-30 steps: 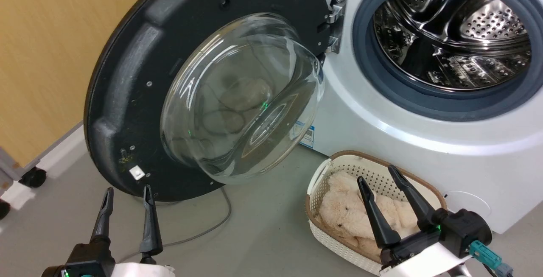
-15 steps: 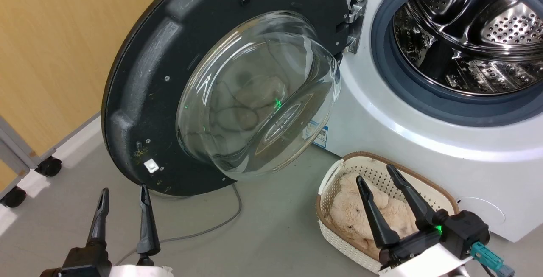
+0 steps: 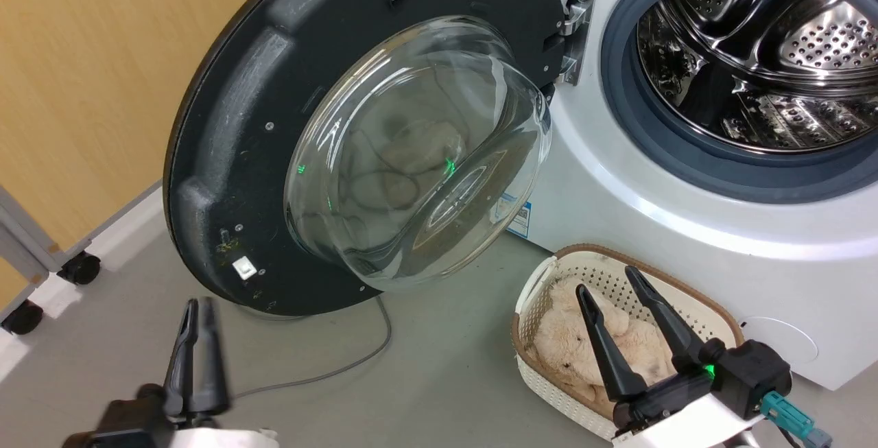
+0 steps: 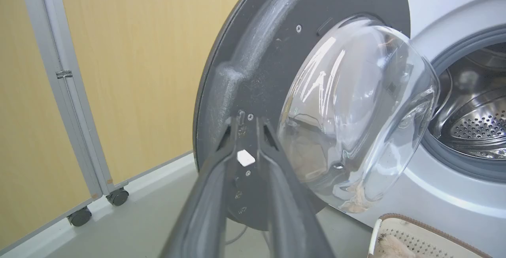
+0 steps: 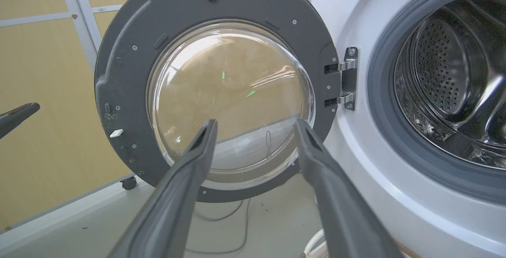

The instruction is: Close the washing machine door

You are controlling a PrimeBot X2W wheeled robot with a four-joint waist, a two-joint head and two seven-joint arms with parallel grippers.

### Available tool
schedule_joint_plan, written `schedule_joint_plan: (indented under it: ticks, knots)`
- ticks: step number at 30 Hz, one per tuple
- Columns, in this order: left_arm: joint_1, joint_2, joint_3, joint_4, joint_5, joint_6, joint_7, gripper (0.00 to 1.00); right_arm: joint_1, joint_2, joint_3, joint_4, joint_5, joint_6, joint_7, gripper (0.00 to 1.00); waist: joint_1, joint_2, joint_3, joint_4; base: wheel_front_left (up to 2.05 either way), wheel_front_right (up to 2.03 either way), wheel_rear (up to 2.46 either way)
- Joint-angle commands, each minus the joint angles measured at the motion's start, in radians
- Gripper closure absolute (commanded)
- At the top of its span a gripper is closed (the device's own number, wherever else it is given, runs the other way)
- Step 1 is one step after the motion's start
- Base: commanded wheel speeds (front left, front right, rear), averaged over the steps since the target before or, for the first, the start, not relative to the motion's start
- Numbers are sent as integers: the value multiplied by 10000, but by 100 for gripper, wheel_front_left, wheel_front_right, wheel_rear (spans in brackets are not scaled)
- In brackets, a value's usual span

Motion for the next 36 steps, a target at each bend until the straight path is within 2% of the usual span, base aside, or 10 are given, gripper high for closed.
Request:
schedule_joint_plan:
  ticks: [1,5,9,13,19,25,27,31,36]
  knots:
    - [18,-11,96,-117,-75,-21,-55,100,-74,-48,-13,-6,4,6,-47,0,0,0,7,-4,0,0,0]
    - [-235,58,530,-469,-159,-210,-55,100,32,-51,-123,-74,-37,6,-47,0,0,0,45,-27,0,0,0]
    - [-778,438,1116,-795,-329,-733,-55,100,211,-55,-420,-240,-111,6,-47,0,0,0,183,-48,0,0,0]
    - [-1451,1200,1731,-457,-643,-1282,-55,100,453,-78,-709,-495,-233,6,-47,0,0,0,377,-67,0,0,0]
    - [-3055,2612,2363,1300,-1808,-1772,303,100,690,-103,-959,-829,-419,6,-47,0,0,0,759,-290,0,0,0]
    - [-4729,3565,2546,3739,-4513,-1968,1459,100,445,-230,-824,-886,-481,6,-47,0,0,0,1178,-685,0,0,0]
    - [-5210,3671,2559,4468,-5974,-1975,2148,100,367,-265,-823,-881,-489,6,-47,0,0,0,1282,-783,0,0,0]
    - [-6188,3662,3312,5847,-9076,-1979,3938,100,254,-336,-858,-890,-499,6,-47,0,0,0,1450,-967,0,0,0]
    - [-6688,3932,3532,6645,-11328,-1981,6379,100,227,-415,-890,-892,-502,6,-47,0,0,0,1547,-1139,0,0,0]
